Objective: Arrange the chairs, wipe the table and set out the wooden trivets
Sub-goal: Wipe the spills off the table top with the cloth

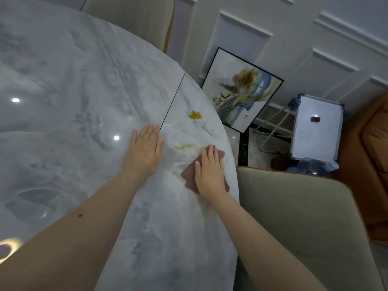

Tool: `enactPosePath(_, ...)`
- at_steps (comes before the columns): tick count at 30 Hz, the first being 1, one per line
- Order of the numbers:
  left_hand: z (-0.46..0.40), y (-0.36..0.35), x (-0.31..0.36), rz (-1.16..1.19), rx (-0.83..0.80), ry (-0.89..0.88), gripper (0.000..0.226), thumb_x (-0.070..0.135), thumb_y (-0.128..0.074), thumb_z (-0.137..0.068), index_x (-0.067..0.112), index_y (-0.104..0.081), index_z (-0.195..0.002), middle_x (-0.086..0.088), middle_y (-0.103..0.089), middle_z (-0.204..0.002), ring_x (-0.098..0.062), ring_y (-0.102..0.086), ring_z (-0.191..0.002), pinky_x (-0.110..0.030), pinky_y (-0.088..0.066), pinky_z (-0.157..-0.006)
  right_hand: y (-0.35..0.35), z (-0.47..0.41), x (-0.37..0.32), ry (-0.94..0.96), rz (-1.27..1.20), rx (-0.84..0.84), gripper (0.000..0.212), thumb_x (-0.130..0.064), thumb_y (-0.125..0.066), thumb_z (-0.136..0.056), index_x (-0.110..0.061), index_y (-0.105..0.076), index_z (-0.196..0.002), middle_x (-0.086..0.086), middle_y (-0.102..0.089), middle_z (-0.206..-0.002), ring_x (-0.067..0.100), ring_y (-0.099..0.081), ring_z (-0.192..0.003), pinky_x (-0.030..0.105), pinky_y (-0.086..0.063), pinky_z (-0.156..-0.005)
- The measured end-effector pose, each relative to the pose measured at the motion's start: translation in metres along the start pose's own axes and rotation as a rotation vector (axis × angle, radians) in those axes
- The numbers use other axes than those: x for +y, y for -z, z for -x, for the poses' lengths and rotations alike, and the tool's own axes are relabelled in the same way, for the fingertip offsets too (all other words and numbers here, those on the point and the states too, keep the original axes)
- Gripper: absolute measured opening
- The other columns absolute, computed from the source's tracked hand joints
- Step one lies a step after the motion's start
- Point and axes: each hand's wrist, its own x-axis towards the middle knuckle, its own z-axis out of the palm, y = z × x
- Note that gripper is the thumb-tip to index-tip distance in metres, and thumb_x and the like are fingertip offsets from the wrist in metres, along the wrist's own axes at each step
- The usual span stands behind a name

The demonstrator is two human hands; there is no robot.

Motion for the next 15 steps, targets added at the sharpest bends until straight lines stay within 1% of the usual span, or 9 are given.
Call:
enactPosePath(2, -0.013, -0.004, -0.003, -0.058, 0.010, -0.023, 0.073, 0.044, -0.002, -0.090, 0.007, -0.033, -0.145, -0.010, -0.034, -0.150, -0.025, -0.025, -0.142, -0.045, -0.009, -0.116, -0.001, -0.026, 0.008, -0.009, 0.038, 0.016, 0.054, -0.028, -0.025, -0.102, -0.009, -0.011, -0.151, 0.010, -0.004, -0.160, 0.020, 0.000, -0.148, 0.036, 0.001, -0.120)
enactPosePath(4, -0.028, -0.010, -0.004, -0.089, 0.003, -0.006, 0.074, 0.044, 0.000, -0.090, 0.007, -0.035, -0.143, -0.011, -0.037, -0.149, -0.027, -0.029, -0.140, -0.046, -0.013, -0.115, 0.000, -0.059, 0.014, -0.018, 0.070, 0.006, 0.057, -0.026, -0.026, -0.102, -0.006, -0.007, -0.151, 0.012, -0.004, -0.160, 0.022, -0.001, -0.148, 0.036, 0.001, -0.120)
enactPosePath(6, -0.036, -0.014, -0.003, -0.120, -0.003, 0.022, 0.068, 0.040, -0.003, -0.092, 0.009, -0.037, -0.141, -0.009, -0.038, -0.147, -0.027, -0.031, -0.138, -0.047, -0.019, -0.114, 0.002, -0.088, 0.016, -0.022, 0.078, 0.007, 0.059, -0.025, -0.028, -0.101, -0.002, -0.004, -0.151, 0.014, -0.004, -0.159, 0.023, -0.002, -0.147, 0.036, 0.001, -0.120)
enactPosePath(8, -0.040, -0.019, -0.002, -0.159, 0.004, 0.053, 0.054, 0.033, -0.013, -0.098, 0.011, -0.036, -0.141, -0.007, -0.038, -0.147, -0.025, -0.030, -0.138, -0.045, -0.022, -0.113, 0.001, -0.115, 0.014, -0.015, 0.069, 0.021, 0.061, -0.024, -0.029, -0.101, 0.001, -0.003, -0.150, 0.014, -0.004, -0.159, 0.024, -0.003, -0.147, 0.034, 0.001, -0.120)
enactPosePath(10, -0.041, -0.023, -0.002, -0.181, 0.023, 0.068, 0.048, 0.029, -0.020, -0.100, 0.011, -0.036, -0.142, -0.007, -0.037, -0.148, -0.025, -0.029, -0.139, -0.044, -0.023, -0.112, 0.000, -0.141, 0.012, 0.029, 0.069, 0.027, 0.060, -0.022, -0.029, -0.101, 0.002, -0.004, -0.150, 0.014, -0.004, -0.159, 0.023, -0.004, -0.147, 0.033, 0.000, -0.120)
enactPosePath(12, -0.041, -0.024, -0.002, -0.202, 0.019, 0.063, 0.052, 0.031, -0.015, -0.099, 0.010, -0.038, -0.141, -0.007, -0.039, -0.148, -0.025, -0.031, -0.139, -0.044, -0.025, -0.112, 0.002, -0.165, 0.010, 0.100, 0.079, 0.008, 0.057, -0.019, -0.028, -0.101, 0.000, -0.006, -0.150, 0.012, -0.006, -0.159, 0.021, -0.006, -0.147, 0.031, 0.000, -0.120)
enactPosePath(15, -0.041, -0.025, -0.004, -0.185, 0.010, 0.066, 0.061, 0.035, -0.008, -0.096, 0.010, -0.039, -0.142, -0.007, -0.037, -0.150, -0.025, -0.029, -0.140, -0.043, -0.021, -0.114, 0.001, -0.188, -0.001, 0.257, 0.028, -0.024, 0.052, -0.010, -0.029, -0.101, -0.002, -0.014, -0.150, 0.012, -0.012, -0.159, 0.019, -0.012, -0.147, 0.028, -0.001, -0.119)
